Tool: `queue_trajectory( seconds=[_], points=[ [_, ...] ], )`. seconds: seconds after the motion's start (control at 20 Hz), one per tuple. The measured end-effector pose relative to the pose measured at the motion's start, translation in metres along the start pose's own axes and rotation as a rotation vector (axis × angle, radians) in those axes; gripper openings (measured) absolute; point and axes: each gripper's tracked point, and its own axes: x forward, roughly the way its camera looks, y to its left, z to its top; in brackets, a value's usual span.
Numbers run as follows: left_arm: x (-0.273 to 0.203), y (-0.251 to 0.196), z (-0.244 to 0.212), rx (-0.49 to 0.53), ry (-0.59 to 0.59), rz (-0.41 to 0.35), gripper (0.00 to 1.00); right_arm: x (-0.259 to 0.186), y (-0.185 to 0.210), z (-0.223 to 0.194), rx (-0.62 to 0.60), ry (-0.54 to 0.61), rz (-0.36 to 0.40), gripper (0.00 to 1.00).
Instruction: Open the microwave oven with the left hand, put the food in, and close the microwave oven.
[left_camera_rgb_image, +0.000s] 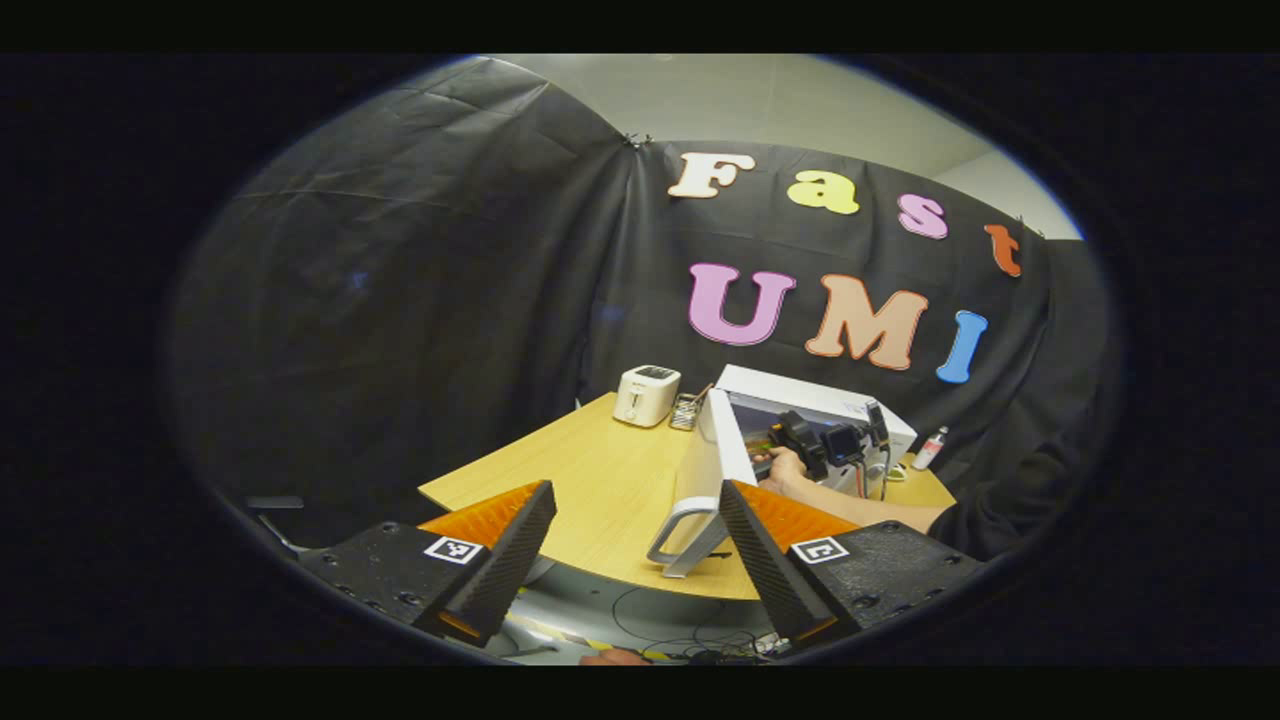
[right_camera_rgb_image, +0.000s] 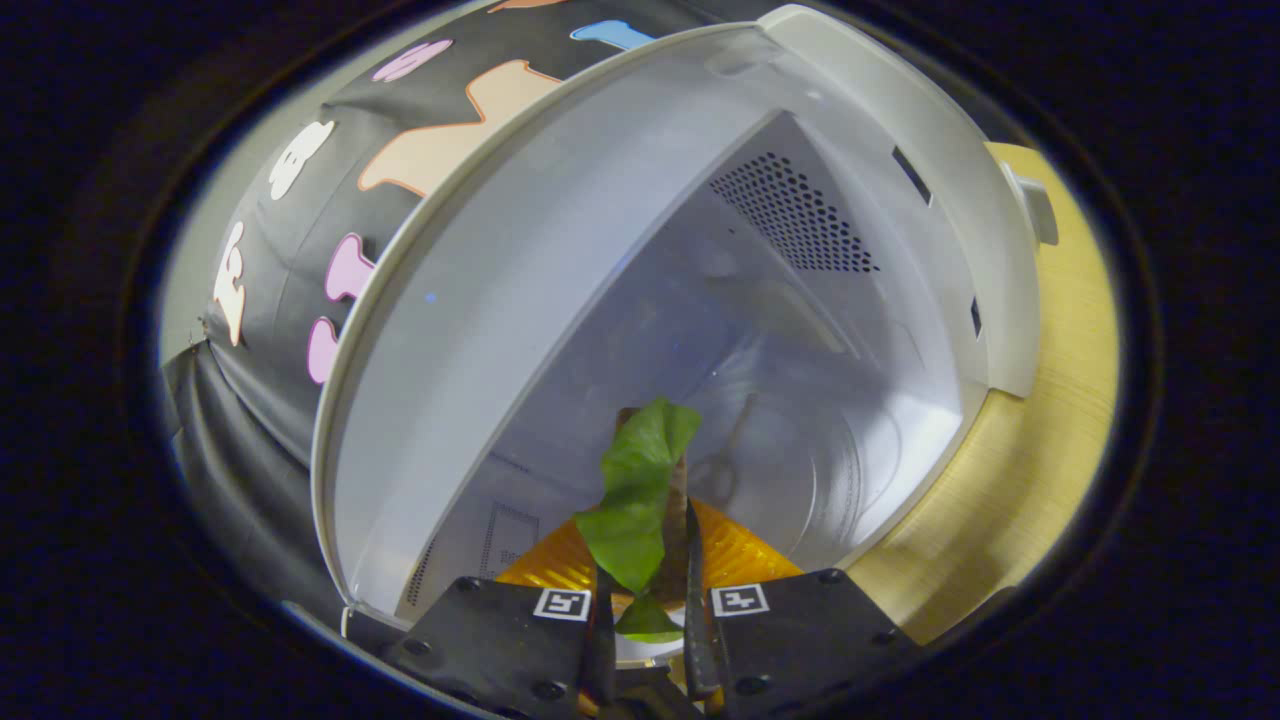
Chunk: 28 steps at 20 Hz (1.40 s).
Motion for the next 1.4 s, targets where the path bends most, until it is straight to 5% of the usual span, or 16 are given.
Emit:
queue_trajectory(
  seconds=[0.1,0.15,0.2,0.25,0.3,0.35,0.55,0.75,1.15,1.4],
  points=[
    [0.0,0.0,0.005,0.027,-0.005,-0.002,0.96,0.003,-0.001,-0.002,-0.014,-0.009,-0.001,0.22],
    [0.001,0.0,0.005,0.042,-0.007,-0.002,0.96,0.006,-0.004,-0.005,-0.013,-0.001,-0.008,0.41],
    [0.0,0.0,0.006,0.059,-0.008,-0.001,0.96,0.007,-0.003,-0.005,-0.01,0.006,0.006,0.25],
    [-0.001,0.001,0.007,0.075,-0.012,0.003,0.94,0.009,-0.004,-0.007,-0.028,0.012,0.007,0.26],
    [-0.002,0.001,0.009,0.088,-0.014,0.005,0.94,0.01,-0.006,-0.006,-0.048,0.01,0.001,0.43],
    [-0.004,0.0,0.01,0.094,-0.019,0.004,0.96,0.012,-0.013,-0.004,-0.078,0.001,-0.028,0.36],
    [-0.002,-0.004,0.002,0.074,0.003,-0.011,0.96,0.015,-0.03,-0.02,-0.091,0.058,-0.077,0.57],
    [-0.002,-0.005,0.013,0.108,-0.024,-0.016,0.96,0.012,-0.038,-0.004,-0.162,-0.003,-0.115,0.97],
    [-0.002,-0.008,0.019,0.131,-0.042,-0.027,0.99,0.006,-0.048,0.009,-0.273,0.005,-0.103,0.98],
    [-0.001,-0.007,0.019,0.133,-0.029,-0.033,0.94,-0.016,-0.044,0.009,-0.423,0.013,-0.001,0.99]
  ],
)
